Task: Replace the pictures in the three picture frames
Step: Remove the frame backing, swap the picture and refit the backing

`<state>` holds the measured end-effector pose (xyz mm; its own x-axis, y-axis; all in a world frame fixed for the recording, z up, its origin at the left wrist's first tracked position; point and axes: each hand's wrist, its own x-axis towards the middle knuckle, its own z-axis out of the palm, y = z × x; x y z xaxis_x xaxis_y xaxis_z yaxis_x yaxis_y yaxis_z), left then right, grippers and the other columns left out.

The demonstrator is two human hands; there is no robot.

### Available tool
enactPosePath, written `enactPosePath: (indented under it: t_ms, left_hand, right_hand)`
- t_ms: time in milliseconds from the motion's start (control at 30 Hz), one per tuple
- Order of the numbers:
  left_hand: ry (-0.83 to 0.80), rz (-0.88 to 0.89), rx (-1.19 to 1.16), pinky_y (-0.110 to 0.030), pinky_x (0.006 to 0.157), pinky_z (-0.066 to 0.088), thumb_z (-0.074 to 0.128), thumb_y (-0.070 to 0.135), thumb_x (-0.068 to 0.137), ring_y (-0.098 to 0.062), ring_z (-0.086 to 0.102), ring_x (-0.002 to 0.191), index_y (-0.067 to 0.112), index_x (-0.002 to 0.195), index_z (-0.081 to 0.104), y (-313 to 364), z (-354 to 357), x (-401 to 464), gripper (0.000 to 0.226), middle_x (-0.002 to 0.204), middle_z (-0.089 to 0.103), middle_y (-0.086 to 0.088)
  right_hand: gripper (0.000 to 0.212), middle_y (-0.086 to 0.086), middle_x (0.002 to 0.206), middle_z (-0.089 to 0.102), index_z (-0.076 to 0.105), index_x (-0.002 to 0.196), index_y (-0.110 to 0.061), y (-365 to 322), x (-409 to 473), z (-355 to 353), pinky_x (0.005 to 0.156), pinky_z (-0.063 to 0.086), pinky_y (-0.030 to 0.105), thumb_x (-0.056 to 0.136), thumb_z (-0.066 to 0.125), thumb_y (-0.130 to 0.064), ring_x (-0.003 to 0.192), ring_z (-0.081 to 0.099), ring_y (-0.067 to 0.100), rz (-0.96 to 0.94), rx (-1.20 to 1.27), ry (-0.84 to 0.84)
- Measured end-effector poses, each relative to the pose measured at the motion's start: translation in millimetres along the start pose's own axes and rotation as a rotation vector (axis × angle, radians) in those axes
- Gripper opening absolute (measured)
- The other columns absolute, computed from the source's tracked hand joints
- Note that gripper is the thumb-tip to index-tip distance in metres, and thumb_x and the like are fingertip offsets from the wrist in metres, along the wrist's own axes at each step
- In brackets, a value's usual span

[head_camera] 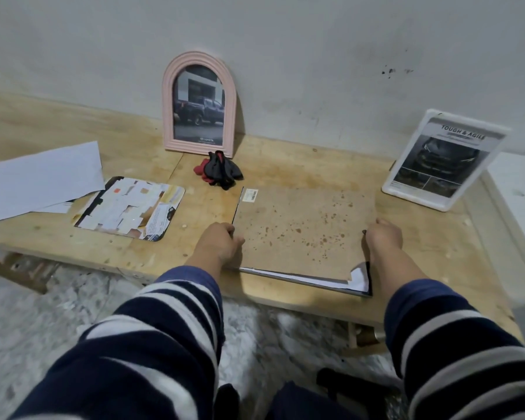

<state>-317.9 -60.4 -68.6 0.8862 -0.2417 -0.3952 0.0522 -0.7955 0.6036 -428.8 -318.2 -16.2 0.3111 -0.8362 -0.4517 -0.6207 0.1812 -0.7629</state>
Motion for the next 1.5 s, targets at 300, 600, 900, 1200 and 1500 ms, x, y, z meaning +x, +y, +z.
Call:
enactPosePath:
  t_ms: [300,600,900,1200,1500]
  left_hand:
    - [0.045,-0.03,0.148,-0.044,0.092,0.049,0.065,0.044,0.087,-0.028,0.056,0.102,0.009,0.115,0.055,10,5,0,0.046,0.113,0.057,-0.009]
    - [0.05,-0.017,0.122,-0.045,0.099,0.045,0.073,0.046,0.079,-0.028,0.05,0.119,0.012,0.133,0.047,5,8,-5,0.069,0.131,0.049,-0.006]
    - [0.03,0.006,0.142,-0.045,0.103,0.041,0.078,0.045,0.074,-0.03,0.042,0.125,0.014,0.138,0.04,2,12,-11,0.081,0.137,0.041,-0.005]
    - [0.04,-0.026,0.204,-0.046,0.099,0.038,0.068,0.041,0.086,-0.034,0.033,0.129,0.014,0.141,0.032,12,17,-22,0.071,0.141,0.036,-0.01]
    - [-0.03,0.025,0.168,-0.048,0.106,0.034,0.079,0.04,0.075,-0.033,0.031,0.131,0.015,0.145,0.029,0,11,-25,0.089,0.144,0.035,-0.009]
  right_hand:
    - [0.041,0.006,0.126,0.062,0.059,0.13,-0.021,1,8,-1,0.091,0.053,0.041,0.096,0.041,-0.009,0.102,0.062,0.031,0.017,-0.111,0.004]
    - [0.042,0.006,0.13,0.055,0.048,0.138,-0.014,9,14,9,0.081,0.043,0.032,0.1,0.031,-0.006,0.104,0.056,0.03,-0.011,-0.134,-0.006]
    - [0.072,0.008,0.144,0.025,0.033,0.144,-0.014,37,5,14,0.105,0.032,0.046,0.084,0.066,-0.037,0.129,0.027,0.033,-0.166,-0.561,-0.067]
    - [0.114,0.013,0.157,-0.026,-0.009,0.151,-0.037,69,-23,18,0.114,-0.007,0.055,0.07,0.061,-0.076,0.145,-0.02,0.035,-0.295,-0.942,-0.327]
    - [0.108,0.004,0.159,-0.022,0.003,0.152,-0.042,73,-32,35,0.116,-0.008,0.056,0.069,0.067,-0.07,0.145,-0.024,0.028,-0.406,-0.948,-0.362]
